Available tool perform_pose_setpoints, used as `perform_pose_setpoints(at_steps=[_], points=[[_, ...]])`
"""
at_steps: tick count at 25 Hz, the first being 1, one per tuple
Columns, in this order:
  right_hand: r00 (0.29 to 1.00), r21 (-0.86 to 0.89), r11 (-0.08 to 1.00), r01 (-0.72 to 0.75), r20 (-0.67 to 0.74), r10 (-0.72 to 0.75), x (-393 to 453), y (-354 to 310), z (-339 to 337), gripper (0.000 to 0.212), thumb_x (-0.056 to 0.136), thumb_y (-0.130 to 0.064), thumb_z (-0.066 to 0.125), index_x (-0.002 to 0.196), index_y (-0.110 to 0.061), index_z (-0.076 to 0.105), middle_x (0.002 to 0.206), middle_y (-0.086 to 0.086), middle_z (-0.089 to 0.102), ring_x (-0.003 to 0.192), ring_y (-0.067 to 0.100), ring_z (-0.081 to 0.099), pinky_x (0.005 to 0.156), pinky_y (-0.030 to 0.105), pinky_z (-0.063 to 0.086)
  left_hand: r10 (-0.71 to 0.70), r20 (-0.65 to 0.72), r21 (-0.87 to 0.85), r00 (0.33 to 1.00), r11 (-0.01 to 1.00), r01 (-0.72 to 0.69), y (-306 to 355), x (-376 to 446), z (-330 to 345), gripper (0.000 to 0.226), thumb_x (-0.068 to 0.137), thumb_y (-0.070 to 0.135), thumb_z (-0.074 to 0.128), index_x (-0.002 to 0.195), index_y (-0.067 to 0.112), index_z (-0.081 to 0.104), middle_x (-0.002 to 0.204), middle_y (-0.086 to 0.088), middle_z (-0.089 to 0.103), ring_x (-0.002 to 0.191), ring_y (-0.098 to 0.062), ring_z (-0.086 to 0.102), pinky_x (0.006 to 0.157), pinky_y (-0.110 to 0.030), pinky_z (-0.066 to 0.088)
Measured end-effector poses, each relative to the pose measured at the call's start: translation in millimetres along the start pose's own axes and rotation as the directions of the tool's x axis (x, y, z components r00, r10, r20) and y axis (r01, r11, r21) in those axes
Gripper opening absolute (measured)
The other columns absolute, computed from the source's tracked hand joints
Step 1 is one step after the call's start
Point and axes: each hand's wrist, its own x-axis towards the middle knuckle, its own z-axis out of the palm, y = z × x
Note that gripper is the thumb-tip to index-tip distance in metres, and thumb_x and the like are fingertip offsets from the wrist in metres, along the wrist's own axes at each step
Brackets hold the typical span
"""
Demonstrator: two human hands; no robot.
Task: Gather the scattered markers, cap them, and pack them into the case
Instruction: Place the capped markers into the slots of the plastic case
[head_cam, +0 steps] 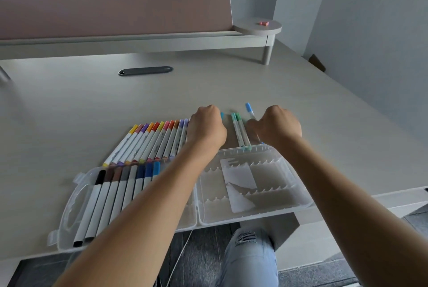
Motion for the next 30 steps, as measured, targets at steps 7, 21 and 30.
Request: perform_pose_setpoints(at_steps=[7,21,30], points=[[0.996,0.615,0.785,-0.076,0.078,0.036,-50.6,-12.8,-43.0,0.039,0.082,-0.027,0.067,0.077,0.012,0.068,0.061,0.012,0.058,0.054,0.018,0.036,0.045,0.022,0.026,-0.103,-0.187,-0.407,0.977,0.913,0.018,-15.3,-25.4,-37.1,0.017,0.089,0.018,0.070,0.080,0.005,0.068,0.077,-0.008,0.070,0.051,-0.012,0.050,0.044,-0.022,0.028],[0.961,0.208,0.954,0.217,0.123,-0.246,-194.9,-105.8,22.9,0.034,0.086,-0.030,0.064,0.065,-0.004,0.071,0.063,0.010,0.071,0.050,0.017,0.053,0.053,0.021,0.042,-0.283,-0.235,-0.582,0.930,0.807,0.098,-167.1,-179.4,-89.1,0.022,0.089,0.020,0.070,0.109,0.018,0.078,0.090,0.007,0.077,0.076,-0.006,0.068,0.064,-0.019,0.048],[0.964,-0.055,0.962,0.266,0.035,-0.264,-204.3,-122.8,39.5,0.034,0.094,-0.032,0.060,0.069,-0.011,0.071,0.064,0.002,0.068,0.056,0.020,0.060,0.050,0.022,0.038,-0.250,-0.243,-0.606,0.937,0.793,0.055,-177.8,-183.3,-96.7,0.019,0.089,0.019,0.069,0.106,0.018,0.079,0.069,0.021,0.062,0.067,0.008,0.059,0.055,-0.004,0.041]])
